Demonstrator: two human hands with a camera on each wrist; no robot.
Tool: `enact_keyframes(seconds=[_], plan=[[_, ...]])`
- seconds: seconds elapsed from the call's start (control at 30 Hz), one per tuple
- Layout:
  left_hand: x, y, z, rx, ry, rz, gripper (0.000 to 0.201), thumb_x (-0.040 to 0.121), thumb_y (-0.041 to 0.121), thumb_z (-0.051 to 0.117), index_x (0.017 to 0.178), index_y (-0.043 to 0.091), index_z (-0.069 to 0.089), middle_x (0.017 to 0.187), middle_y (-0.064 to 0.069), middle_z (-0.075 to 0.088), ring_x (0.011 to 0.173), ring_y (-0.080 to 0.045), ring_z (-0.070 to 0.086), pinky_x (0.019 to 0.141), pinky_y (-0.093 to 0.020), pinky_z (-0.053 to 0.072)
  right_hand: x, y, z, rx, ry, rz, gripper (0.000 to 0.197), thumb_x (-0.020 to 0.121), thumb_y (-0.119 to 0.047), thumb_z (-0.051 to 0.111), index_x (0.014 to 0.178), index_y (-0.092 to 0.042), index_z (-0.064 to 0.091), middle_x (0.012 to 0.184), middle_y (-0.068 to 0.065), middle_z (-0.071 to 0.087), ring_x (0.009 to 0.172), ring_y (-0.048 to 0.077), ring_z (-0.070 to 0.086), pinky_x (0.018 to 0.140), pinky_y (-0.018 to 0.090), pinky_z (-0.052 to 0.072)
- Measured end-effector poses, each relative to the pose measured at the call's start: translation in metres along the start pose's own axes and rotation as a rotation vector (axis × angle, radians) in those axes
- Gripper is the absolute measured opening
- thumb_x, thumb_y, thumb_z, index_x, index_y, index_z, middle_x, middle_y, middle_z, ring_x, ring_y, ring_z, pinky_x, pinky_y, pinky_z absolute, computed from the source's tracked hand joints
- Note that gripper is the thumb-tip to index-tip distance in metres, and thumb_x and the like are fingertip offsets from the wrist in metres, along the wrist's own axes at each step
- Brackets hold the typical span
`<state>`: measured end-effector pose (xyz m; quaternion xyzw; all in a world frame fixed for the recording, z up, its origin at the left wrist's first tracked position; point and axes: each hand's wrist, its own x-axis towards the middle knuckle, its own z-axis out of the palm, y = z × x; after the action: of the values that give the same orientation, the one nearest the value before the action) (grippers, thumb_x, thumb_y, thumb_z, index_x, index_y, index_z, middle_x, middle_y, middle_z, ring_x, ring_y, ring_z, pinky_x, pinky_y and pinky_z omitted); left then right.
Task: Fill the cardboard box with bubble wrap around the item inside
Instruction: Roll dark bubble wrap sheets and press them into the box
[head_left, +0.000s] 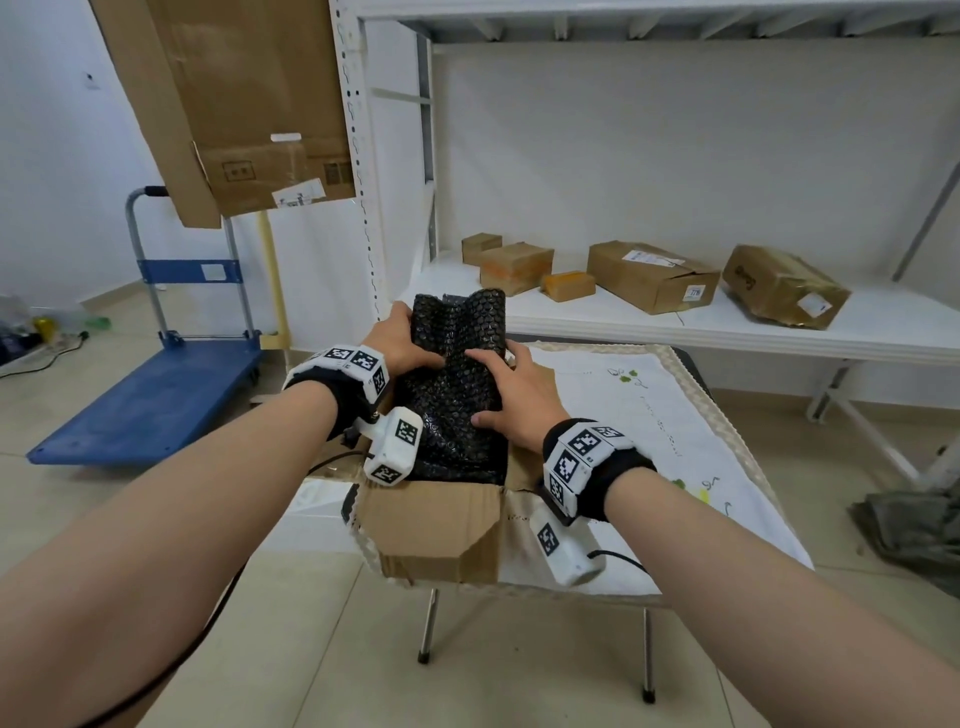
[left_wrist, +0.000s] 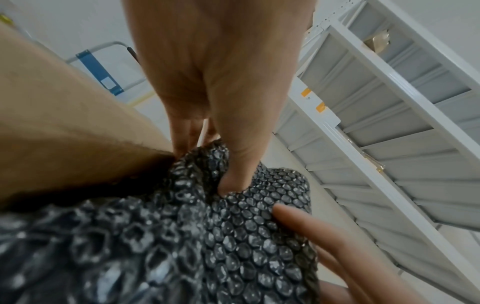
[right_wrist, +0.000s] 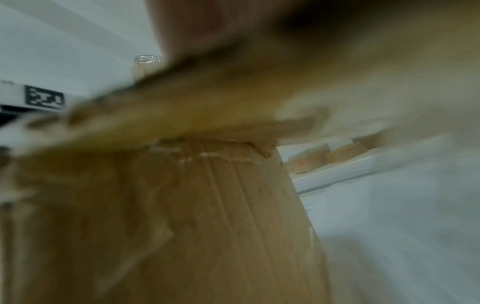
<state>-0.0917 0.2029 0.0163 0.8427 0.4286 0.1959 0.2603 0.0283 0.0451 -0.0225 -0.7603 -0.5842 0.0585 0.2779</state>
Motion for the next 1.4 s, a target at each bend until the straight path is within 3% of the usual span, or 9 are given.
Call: enact_keyframes(seconds=[0.17,0.43,0.6,0.67,0.8,1.0,1.13,1.3,1.4], plan=[[0.003,-0.004,-0.001,-0.069,0.102,0.121,0.093,0.072,0.008,0.08,0.145,0.016,0.022,0.131,-0.017,0.048,0.117,-0.03,0.053,0.1,-0.04,0.044,0.004,-0.003,-0.003,-0.123,-0.024,-0.029,0.09,0.075,-0.027,0.084,0.149,-0.031,0.034,0.162,0.008,0.011,0.139,0.032,0.039,0.111,0.039,0.037],[0.001,0.011,-0.01,0.094,0.148,0.343,0.08,0.075,0.01,0.075,0.144,0.025,0.038,0.151,-0.008,0.029,0.135,-0.029,0.038,0.113,-0.035,0.029,0.006,0.001,-0.004,0.129,0.006,-0.044,0.076,0.083,-0.017,0.075,0.146,-0.03,0.036,0.14,0.01,0.05,0.123,0.026,0.053,0.105,0.038,0.043],[-0.006,0.028,-0.022,-0.38,0.236,0.002,0.087,0.071,0.022,0.073,0.146,0.016,0.029,0.138,-0.014,0.045,0.125,-0.026,0.047,0.108,-0.034,0.038,0.015,0.006,-0.007,0.807,0.069,0.151,0.095,0.09,-0.014,0.068,0.155,-0.036,0.002,0.119,0.008,0.062,0.107,0.017,0.063,0.105,0.038,0.045],[-0.009,0.03,-0.028,-0.522,0.157,-0.121,0.086,0.056,0.02,0.064,0.137,0.006,0.041,0.107,-0.011,0.061,0.098,-0.025,0.058,0.086,-0.033,0.051,0.024,0.009,-0.012,0.9,0.082,0.247,0.099,0.089,-0.027,0.069,0.155,-0.032,-0.005,0.123,0.01,0.064,0.11,0.022,0.064,0.107,0.042,0.044],[-0.025,0.037,-0.03,-0.555,-0.09,-0.089,0.026,0.051,0.007,0.048,0.077,0.013,0.049,0.072,-0.005,0.044,0.071,-0.019,0.043,0.059,-0.026,0.032,0.033,0.009,-0.023,0.997,0.053,0.382,0.085,0.093,-0.037,0.065,0.156,-0.017,0.01,0.102,0.008,0.065,0.079,0.019,0.064,0.067,0.029,0.052],[-0.031,0.031,-0.031,-0.716,-0.071,-0.14,0.019,0.088,0.033,0.047,0.09,0.018,0.058,0.078,0.003,0.057,0.071,-0.014,0.051,0.066,-0.028,0.039,0.036,0.004,-0.024,1.129,0.106,0.416,0.052,0.092,-0.025,0.068,0.138,-0.013,0.046,0.106,0.008,0.062,0.061,0.013,0.05,0.046,0.02,0.039],[-0.032,0.029,-0.033,-0.829,-0.119,-0.131,0.033,0.091,0.035,0.051,0.11,0.011,0.064,0.097,-0.006,0.07,0.086,-0.016,0.063,0.073,-0.028,0.047,0.03,0.004,-0.025,1.116,0.126,0.4,0.048,0.089,-0.014,0.067,0.134,-0.015,0.05,0.119,0.011,0.064,0.089,0.019,0.061,0.057,0.024,0.044],[-0.039,0.034,-0.031,-0.729,-0.085,-0.105,0.007,0.094,0.013,0.053,0.099,0.009,0.053,0.085,-0.011,0.062,0.071,-0.017,0.059,0.057,-0.023,0.05,0.021,-0.006,-0.036,1.059,0.136,0.363,0.056,0.095,-0.016,0.057,0.145,-0.023,0.035,0.098,0.009,0.062,0.065,0.014,0.056,0.049,0.022,0.046],[-0.04,0.032,-0.03,-0.65,-0.111,-0.119,0.039,0.091,0.009,0.056,0.124,0.016,0.038,0.099,-0.015,0.058,0.071,-0.018,0.059,0.052,-0.025,0.051,0.017,-0.008,-0.036,0.978,0.163,0.26,0.077,0.094,-0.004,0.058,0.153,-0.035,0.019,0.12,0.019,0.06,0.092,0.02,0.062,0.08,0.036,0.057]])
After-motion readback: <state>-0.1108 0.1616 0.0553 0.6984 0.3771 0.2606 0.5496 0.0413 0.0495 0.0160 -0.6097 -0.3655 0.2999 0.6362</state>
